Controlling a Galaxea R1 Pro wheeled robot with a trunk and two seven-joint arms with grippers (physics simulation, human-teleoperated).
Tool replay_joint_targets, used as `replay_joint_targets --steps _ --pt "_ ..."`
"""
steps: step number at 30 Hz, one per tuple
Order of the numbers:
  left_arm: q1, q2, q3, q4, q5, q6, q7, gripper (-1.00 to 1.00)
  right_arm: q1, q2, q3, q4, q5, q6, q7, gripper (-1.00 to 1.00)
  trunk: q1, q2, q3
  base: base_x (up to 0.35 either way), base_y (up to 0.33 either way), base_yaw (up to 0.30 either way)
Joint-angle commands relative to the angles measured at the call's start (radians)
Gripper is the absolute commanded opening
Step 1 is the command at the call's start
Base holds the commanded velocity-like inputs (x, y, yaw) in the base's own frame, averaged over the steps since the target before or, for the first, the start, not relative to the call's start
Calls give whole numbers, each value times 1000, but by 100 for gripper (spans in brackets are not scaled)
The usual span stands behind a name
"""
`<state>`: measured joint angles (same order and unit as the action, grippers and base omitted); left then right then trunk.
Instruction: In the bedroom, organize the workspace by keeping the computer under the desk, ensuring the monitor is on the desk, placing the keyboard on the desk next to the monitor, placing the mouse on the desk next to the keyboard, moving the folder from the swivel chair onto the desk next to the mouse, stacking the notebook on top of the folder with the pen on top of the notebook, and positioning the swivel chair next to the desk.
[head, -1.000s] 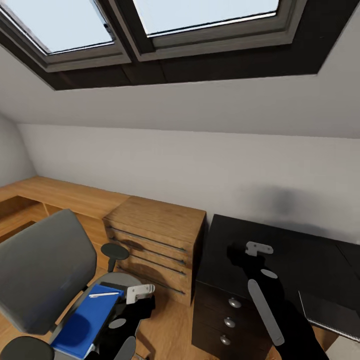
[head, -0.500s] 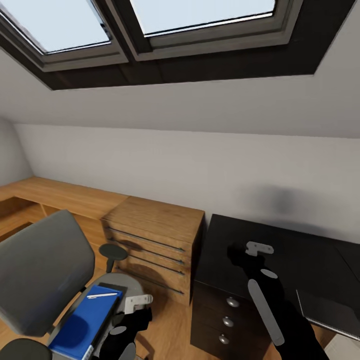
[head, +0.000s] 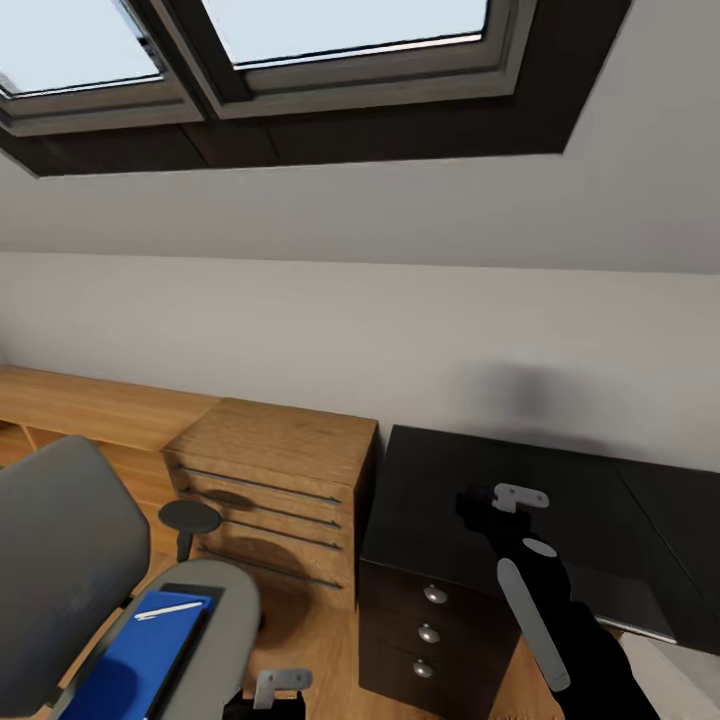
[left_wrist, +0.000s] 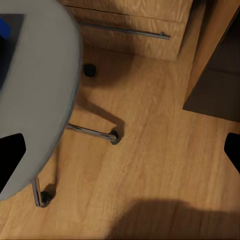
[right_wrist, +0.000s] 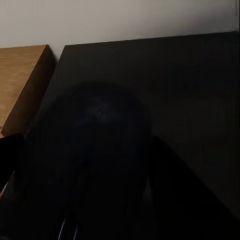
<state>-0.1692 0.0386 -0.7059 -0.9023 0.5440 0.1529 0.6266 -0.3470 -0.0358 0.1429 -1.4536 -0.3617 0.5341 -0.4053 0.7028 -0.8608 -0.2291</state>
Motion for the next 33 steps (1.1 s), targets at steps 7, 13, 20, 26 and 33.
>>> replay_joint_targets --steps 7,13,20,26,33 --pt "-1 5 13 38 7 -68 7 100 -1 0 3 2 -14 -1 -11 -100 0 -1 -1 0 0 -263" --pt "-1 -11 12 153 6 -140 7 100 -1 3 3 4 -14 0 -10 -100 0 -1 -1 -139 -125 -279" --pt "-1 -17 16 168 7 -145 7 100 -1 4 1 6 -14 -2 -12 -100 0 -1 -1 -93 -89 -292" --pt "-1 -17 17 168 7 -145 7 100 -1 4 1 18 -15 -63 -14 -100 0 -1 -1 -3 -2 -297" --pt "-2 -17 19 168 4 -146 10 100 -1 5 -17 53 -28 -90 -56 -100 0 -1 -1 0 0 -297"
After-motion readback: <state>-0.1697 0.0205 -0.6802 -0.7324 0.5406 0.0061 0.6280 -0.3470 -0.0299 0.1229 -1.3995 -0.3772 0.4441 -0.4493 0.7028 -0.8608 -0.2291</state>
